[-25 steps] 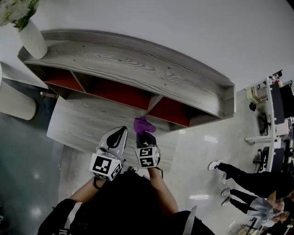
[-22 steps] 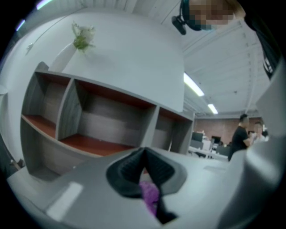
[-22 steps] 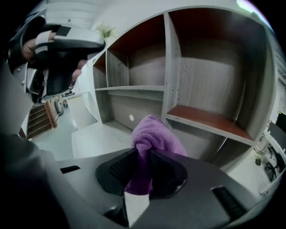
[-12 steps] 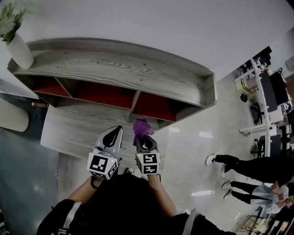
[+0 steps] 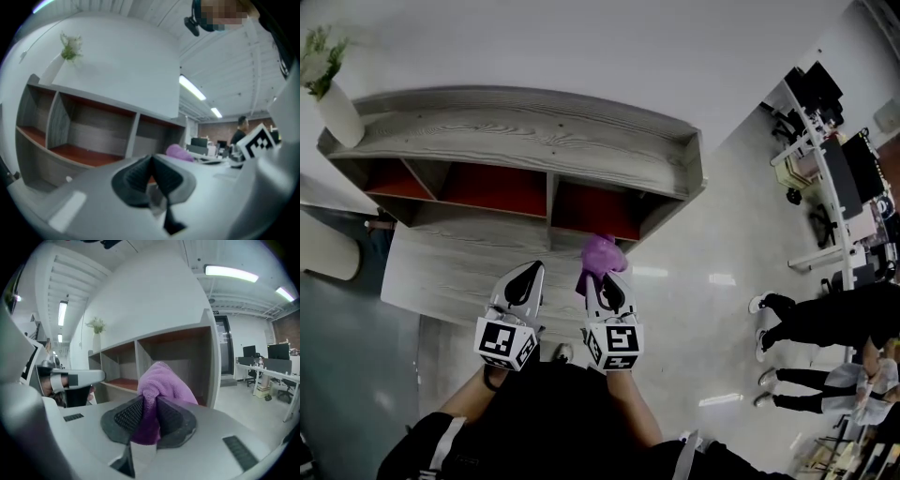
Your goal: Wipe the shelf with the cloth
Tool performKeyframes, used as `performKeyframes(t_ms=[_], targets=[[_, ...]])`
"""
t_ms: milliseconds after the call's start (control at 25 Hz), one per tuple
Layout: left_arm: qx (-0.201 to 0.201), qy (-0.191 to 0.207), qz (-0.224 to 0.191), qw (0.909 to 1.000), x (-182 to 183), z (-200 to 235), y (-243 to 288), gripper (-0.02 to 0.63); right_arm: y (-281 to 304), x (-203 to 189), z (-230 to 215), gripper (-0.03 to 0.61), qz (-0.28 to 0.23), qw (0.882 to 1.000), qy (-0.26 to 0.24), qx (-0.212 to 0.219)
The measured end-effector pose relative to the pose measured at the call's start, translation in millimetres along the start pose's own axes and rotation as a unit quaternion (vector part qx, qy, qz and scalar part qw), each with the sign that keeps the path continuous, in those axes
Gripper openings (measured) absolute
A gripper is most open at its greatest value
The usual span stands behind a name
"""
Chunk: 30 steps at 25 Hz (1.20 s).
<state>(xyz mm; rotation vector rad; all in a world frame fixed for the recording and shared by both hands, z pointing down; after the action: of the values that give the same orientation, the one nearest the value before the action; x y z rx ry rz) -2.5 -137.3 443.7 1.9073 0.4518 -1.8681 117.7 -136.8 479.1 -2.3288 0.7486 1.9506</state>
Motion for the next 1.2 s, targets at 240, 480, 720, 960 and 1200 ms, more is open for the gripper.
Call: performKeyframes(t_ms=[240, 480, 720, 960, 1200], targets=[[0.023, 0.004, 0.007, 0.9997, -2.0, -22.8, -21.6, 0.003, -38.2, 24.3, 1.6, 0.069, -0.047, 0.999, -0.005, 0.015], [0.031, 0.013, 0.005, 0.9994, 1.2, -43.9, -41.2, 0.003, -60.9, 23.2, 9.7, 0.069, -0.057, 0.998, -0.008, 0.036], [0.027, 0.019, 0.002, 0.9995, 3.0, -42.7, -55.8, 0.003, -73.5, 23.0, 28.0, 0.069, -0.067, 0.997, -0.008, 0.040], [0.020, 0.017, -0.002, 0.9997, 5.5, -21.6, -63.4, 0.003, -66.3, 23.5, 47.1, 0.069, -0.071, 0.997, -0.008, 0.027], [0.007, 0.022, -0.016, 0.9996, 13.7, -6.3, -68.0, 0.003, -61.6, 25.3, 66.6, 0.069, -0.077, 0.997, -0.011, 0.019]])
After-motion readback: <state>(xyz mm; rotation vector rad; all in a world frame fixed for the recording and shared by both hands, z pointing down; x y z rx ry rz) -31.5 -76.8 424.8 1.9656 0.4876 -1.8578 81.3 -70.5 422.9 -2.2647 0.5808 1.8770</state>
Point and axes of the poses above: the fingertips, and each gripper's own axes: y forward along the fingers, z to its left, x out of its top, the point moved 1 cm from there along -y, backward along the fingers, and after that the axes turned 9 degrees about y, right-handed, at the moved point
